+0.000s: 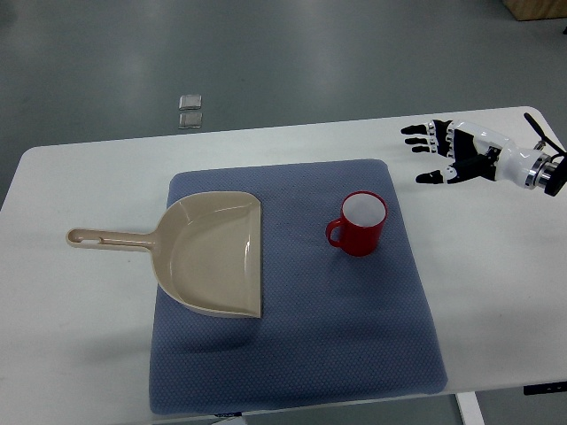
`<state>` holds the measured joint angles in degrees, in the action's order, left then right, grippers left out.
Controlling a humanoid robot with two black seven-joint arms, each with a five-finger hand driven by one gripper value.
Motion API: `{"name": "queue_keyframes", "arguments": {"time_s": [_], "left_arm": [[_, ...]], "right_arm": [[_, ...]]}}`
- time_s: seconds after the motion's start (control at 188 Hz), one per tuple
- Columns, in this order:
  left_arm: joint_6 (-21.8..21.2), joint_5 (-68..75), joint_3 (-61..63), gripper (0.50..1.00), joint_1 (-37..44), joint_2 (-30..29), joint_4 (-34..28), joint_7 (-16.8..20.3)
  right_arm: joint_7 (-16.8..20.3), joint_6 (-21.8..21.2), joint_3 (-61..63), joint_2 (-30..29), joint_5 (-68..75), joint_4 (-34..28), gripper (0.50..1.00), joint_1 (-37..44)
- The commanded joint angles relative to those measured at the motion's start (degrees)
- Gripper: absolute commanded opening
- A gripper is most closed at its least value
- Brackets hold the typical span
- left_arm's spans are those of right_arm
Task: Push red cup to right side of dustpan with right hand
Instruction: 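Lower the right hand beside the red mug on the side away from the dustpan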
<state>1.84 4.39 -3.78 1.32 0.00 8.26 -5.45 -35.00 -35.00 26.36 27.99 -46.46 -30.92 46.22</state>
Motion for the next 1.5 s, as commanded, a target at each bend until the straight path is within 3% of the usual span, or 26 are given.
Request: {"name": "queue_keyframes", "arguments": {"time_s": [0.0, 1.493], "left_arm": [[0.0, 0.0, 0.0, 1.0, 0.0, 0.0, 0.0, 0.0], [0.0, 0.0, 0.0, 1.0, 0.0, 0.0, 0.0, 0.01]], "right_arm": [[0.0, 0.0, -0.61, -0.04, -0.64, -0.55, 0.934, -0.69], [0.0, 0.0, 0.36, -6.54, 10.69, -3.1, 0.934, -8.42]]}}
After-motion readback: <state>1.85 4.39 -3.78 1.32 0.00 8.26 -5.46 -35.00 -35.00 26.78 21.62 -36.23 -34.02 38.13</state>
